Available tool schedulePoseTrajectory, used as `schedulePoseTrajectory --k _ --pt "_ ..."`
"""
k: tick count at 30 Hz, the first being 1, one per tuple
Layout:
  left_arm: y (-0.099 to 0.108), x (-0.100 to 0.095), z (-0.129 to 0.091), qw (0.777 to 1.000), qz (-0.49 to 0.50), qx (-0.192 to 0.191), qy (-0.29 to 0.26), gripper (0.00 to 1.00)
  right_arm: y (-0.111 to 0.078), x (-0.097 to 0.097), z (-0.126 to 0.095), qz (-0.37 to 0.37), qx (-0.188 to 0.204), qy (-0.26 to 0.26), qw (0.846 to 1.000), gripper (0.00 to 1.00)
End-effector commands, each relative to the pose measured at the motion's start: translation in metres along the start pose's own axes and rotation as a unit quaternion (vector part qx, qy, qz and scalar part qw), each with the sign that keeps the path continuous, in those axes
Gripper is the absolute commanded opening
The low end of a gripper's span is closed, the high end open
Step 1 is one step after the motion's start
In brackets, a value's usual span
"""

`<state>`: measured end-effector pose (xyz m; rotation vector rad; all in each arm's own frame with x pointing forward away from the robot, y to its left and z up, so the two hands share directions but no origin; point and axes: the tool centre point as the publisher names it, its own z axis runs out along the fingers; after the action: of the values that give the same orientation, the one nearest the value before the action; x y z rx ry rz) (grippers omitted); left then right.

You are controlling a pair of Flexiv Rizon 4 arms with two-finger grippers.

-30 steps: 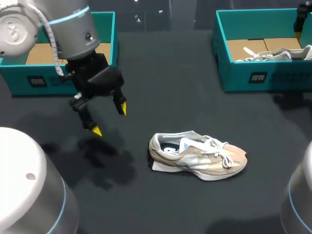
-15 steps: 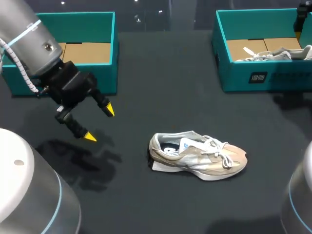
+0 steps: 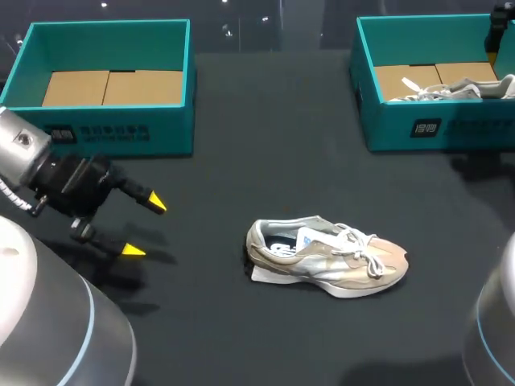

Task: Take the shoe out of the shoebox, open the shoe tongue, remove and reinsert the insole, then place the shoe into the shoebox

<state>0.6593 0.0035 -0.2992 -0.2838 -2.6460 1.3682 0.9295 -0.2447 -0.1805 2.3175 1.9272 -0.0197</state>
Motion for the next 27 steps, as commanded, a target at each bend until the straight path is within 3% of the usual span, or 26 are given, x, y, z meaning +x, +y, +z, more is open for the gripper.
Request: schedulePoseTrajectory --k 1,6,10,18,27 --pt "0.005 0.006 0.001 0.995 0.002 0.056 -0.083 1.0 0.0 0.0 0.0 0.0 0.0 0.0 1.0 1.0" --pt "0.005 0.006 0.001 0.995 0.002 0.056 -0.083 1.0 0.0 0.0 0.0 0.0 0.0 0.0 1.0 1.0" --pt "0.022 -0.004 0.013 0.991 0.001 0.085 -0.103 1.0 0.0 0.0 0.0 0.0 0.0 0.0 1.0 1.0" --pt "0.04 -0.015 0.025 0.989 -0.004 0.133 -0.067 1.0 0.0 0.0 0.0 0.0 0.0 0.0 1.0 1.0" --pt "0.042 -0.019 0.031 0.989 -0.001 0.132 -0.067 1.0 0.0 0.0 0.0 0.0 0.0 0.0 1.0 1.0"
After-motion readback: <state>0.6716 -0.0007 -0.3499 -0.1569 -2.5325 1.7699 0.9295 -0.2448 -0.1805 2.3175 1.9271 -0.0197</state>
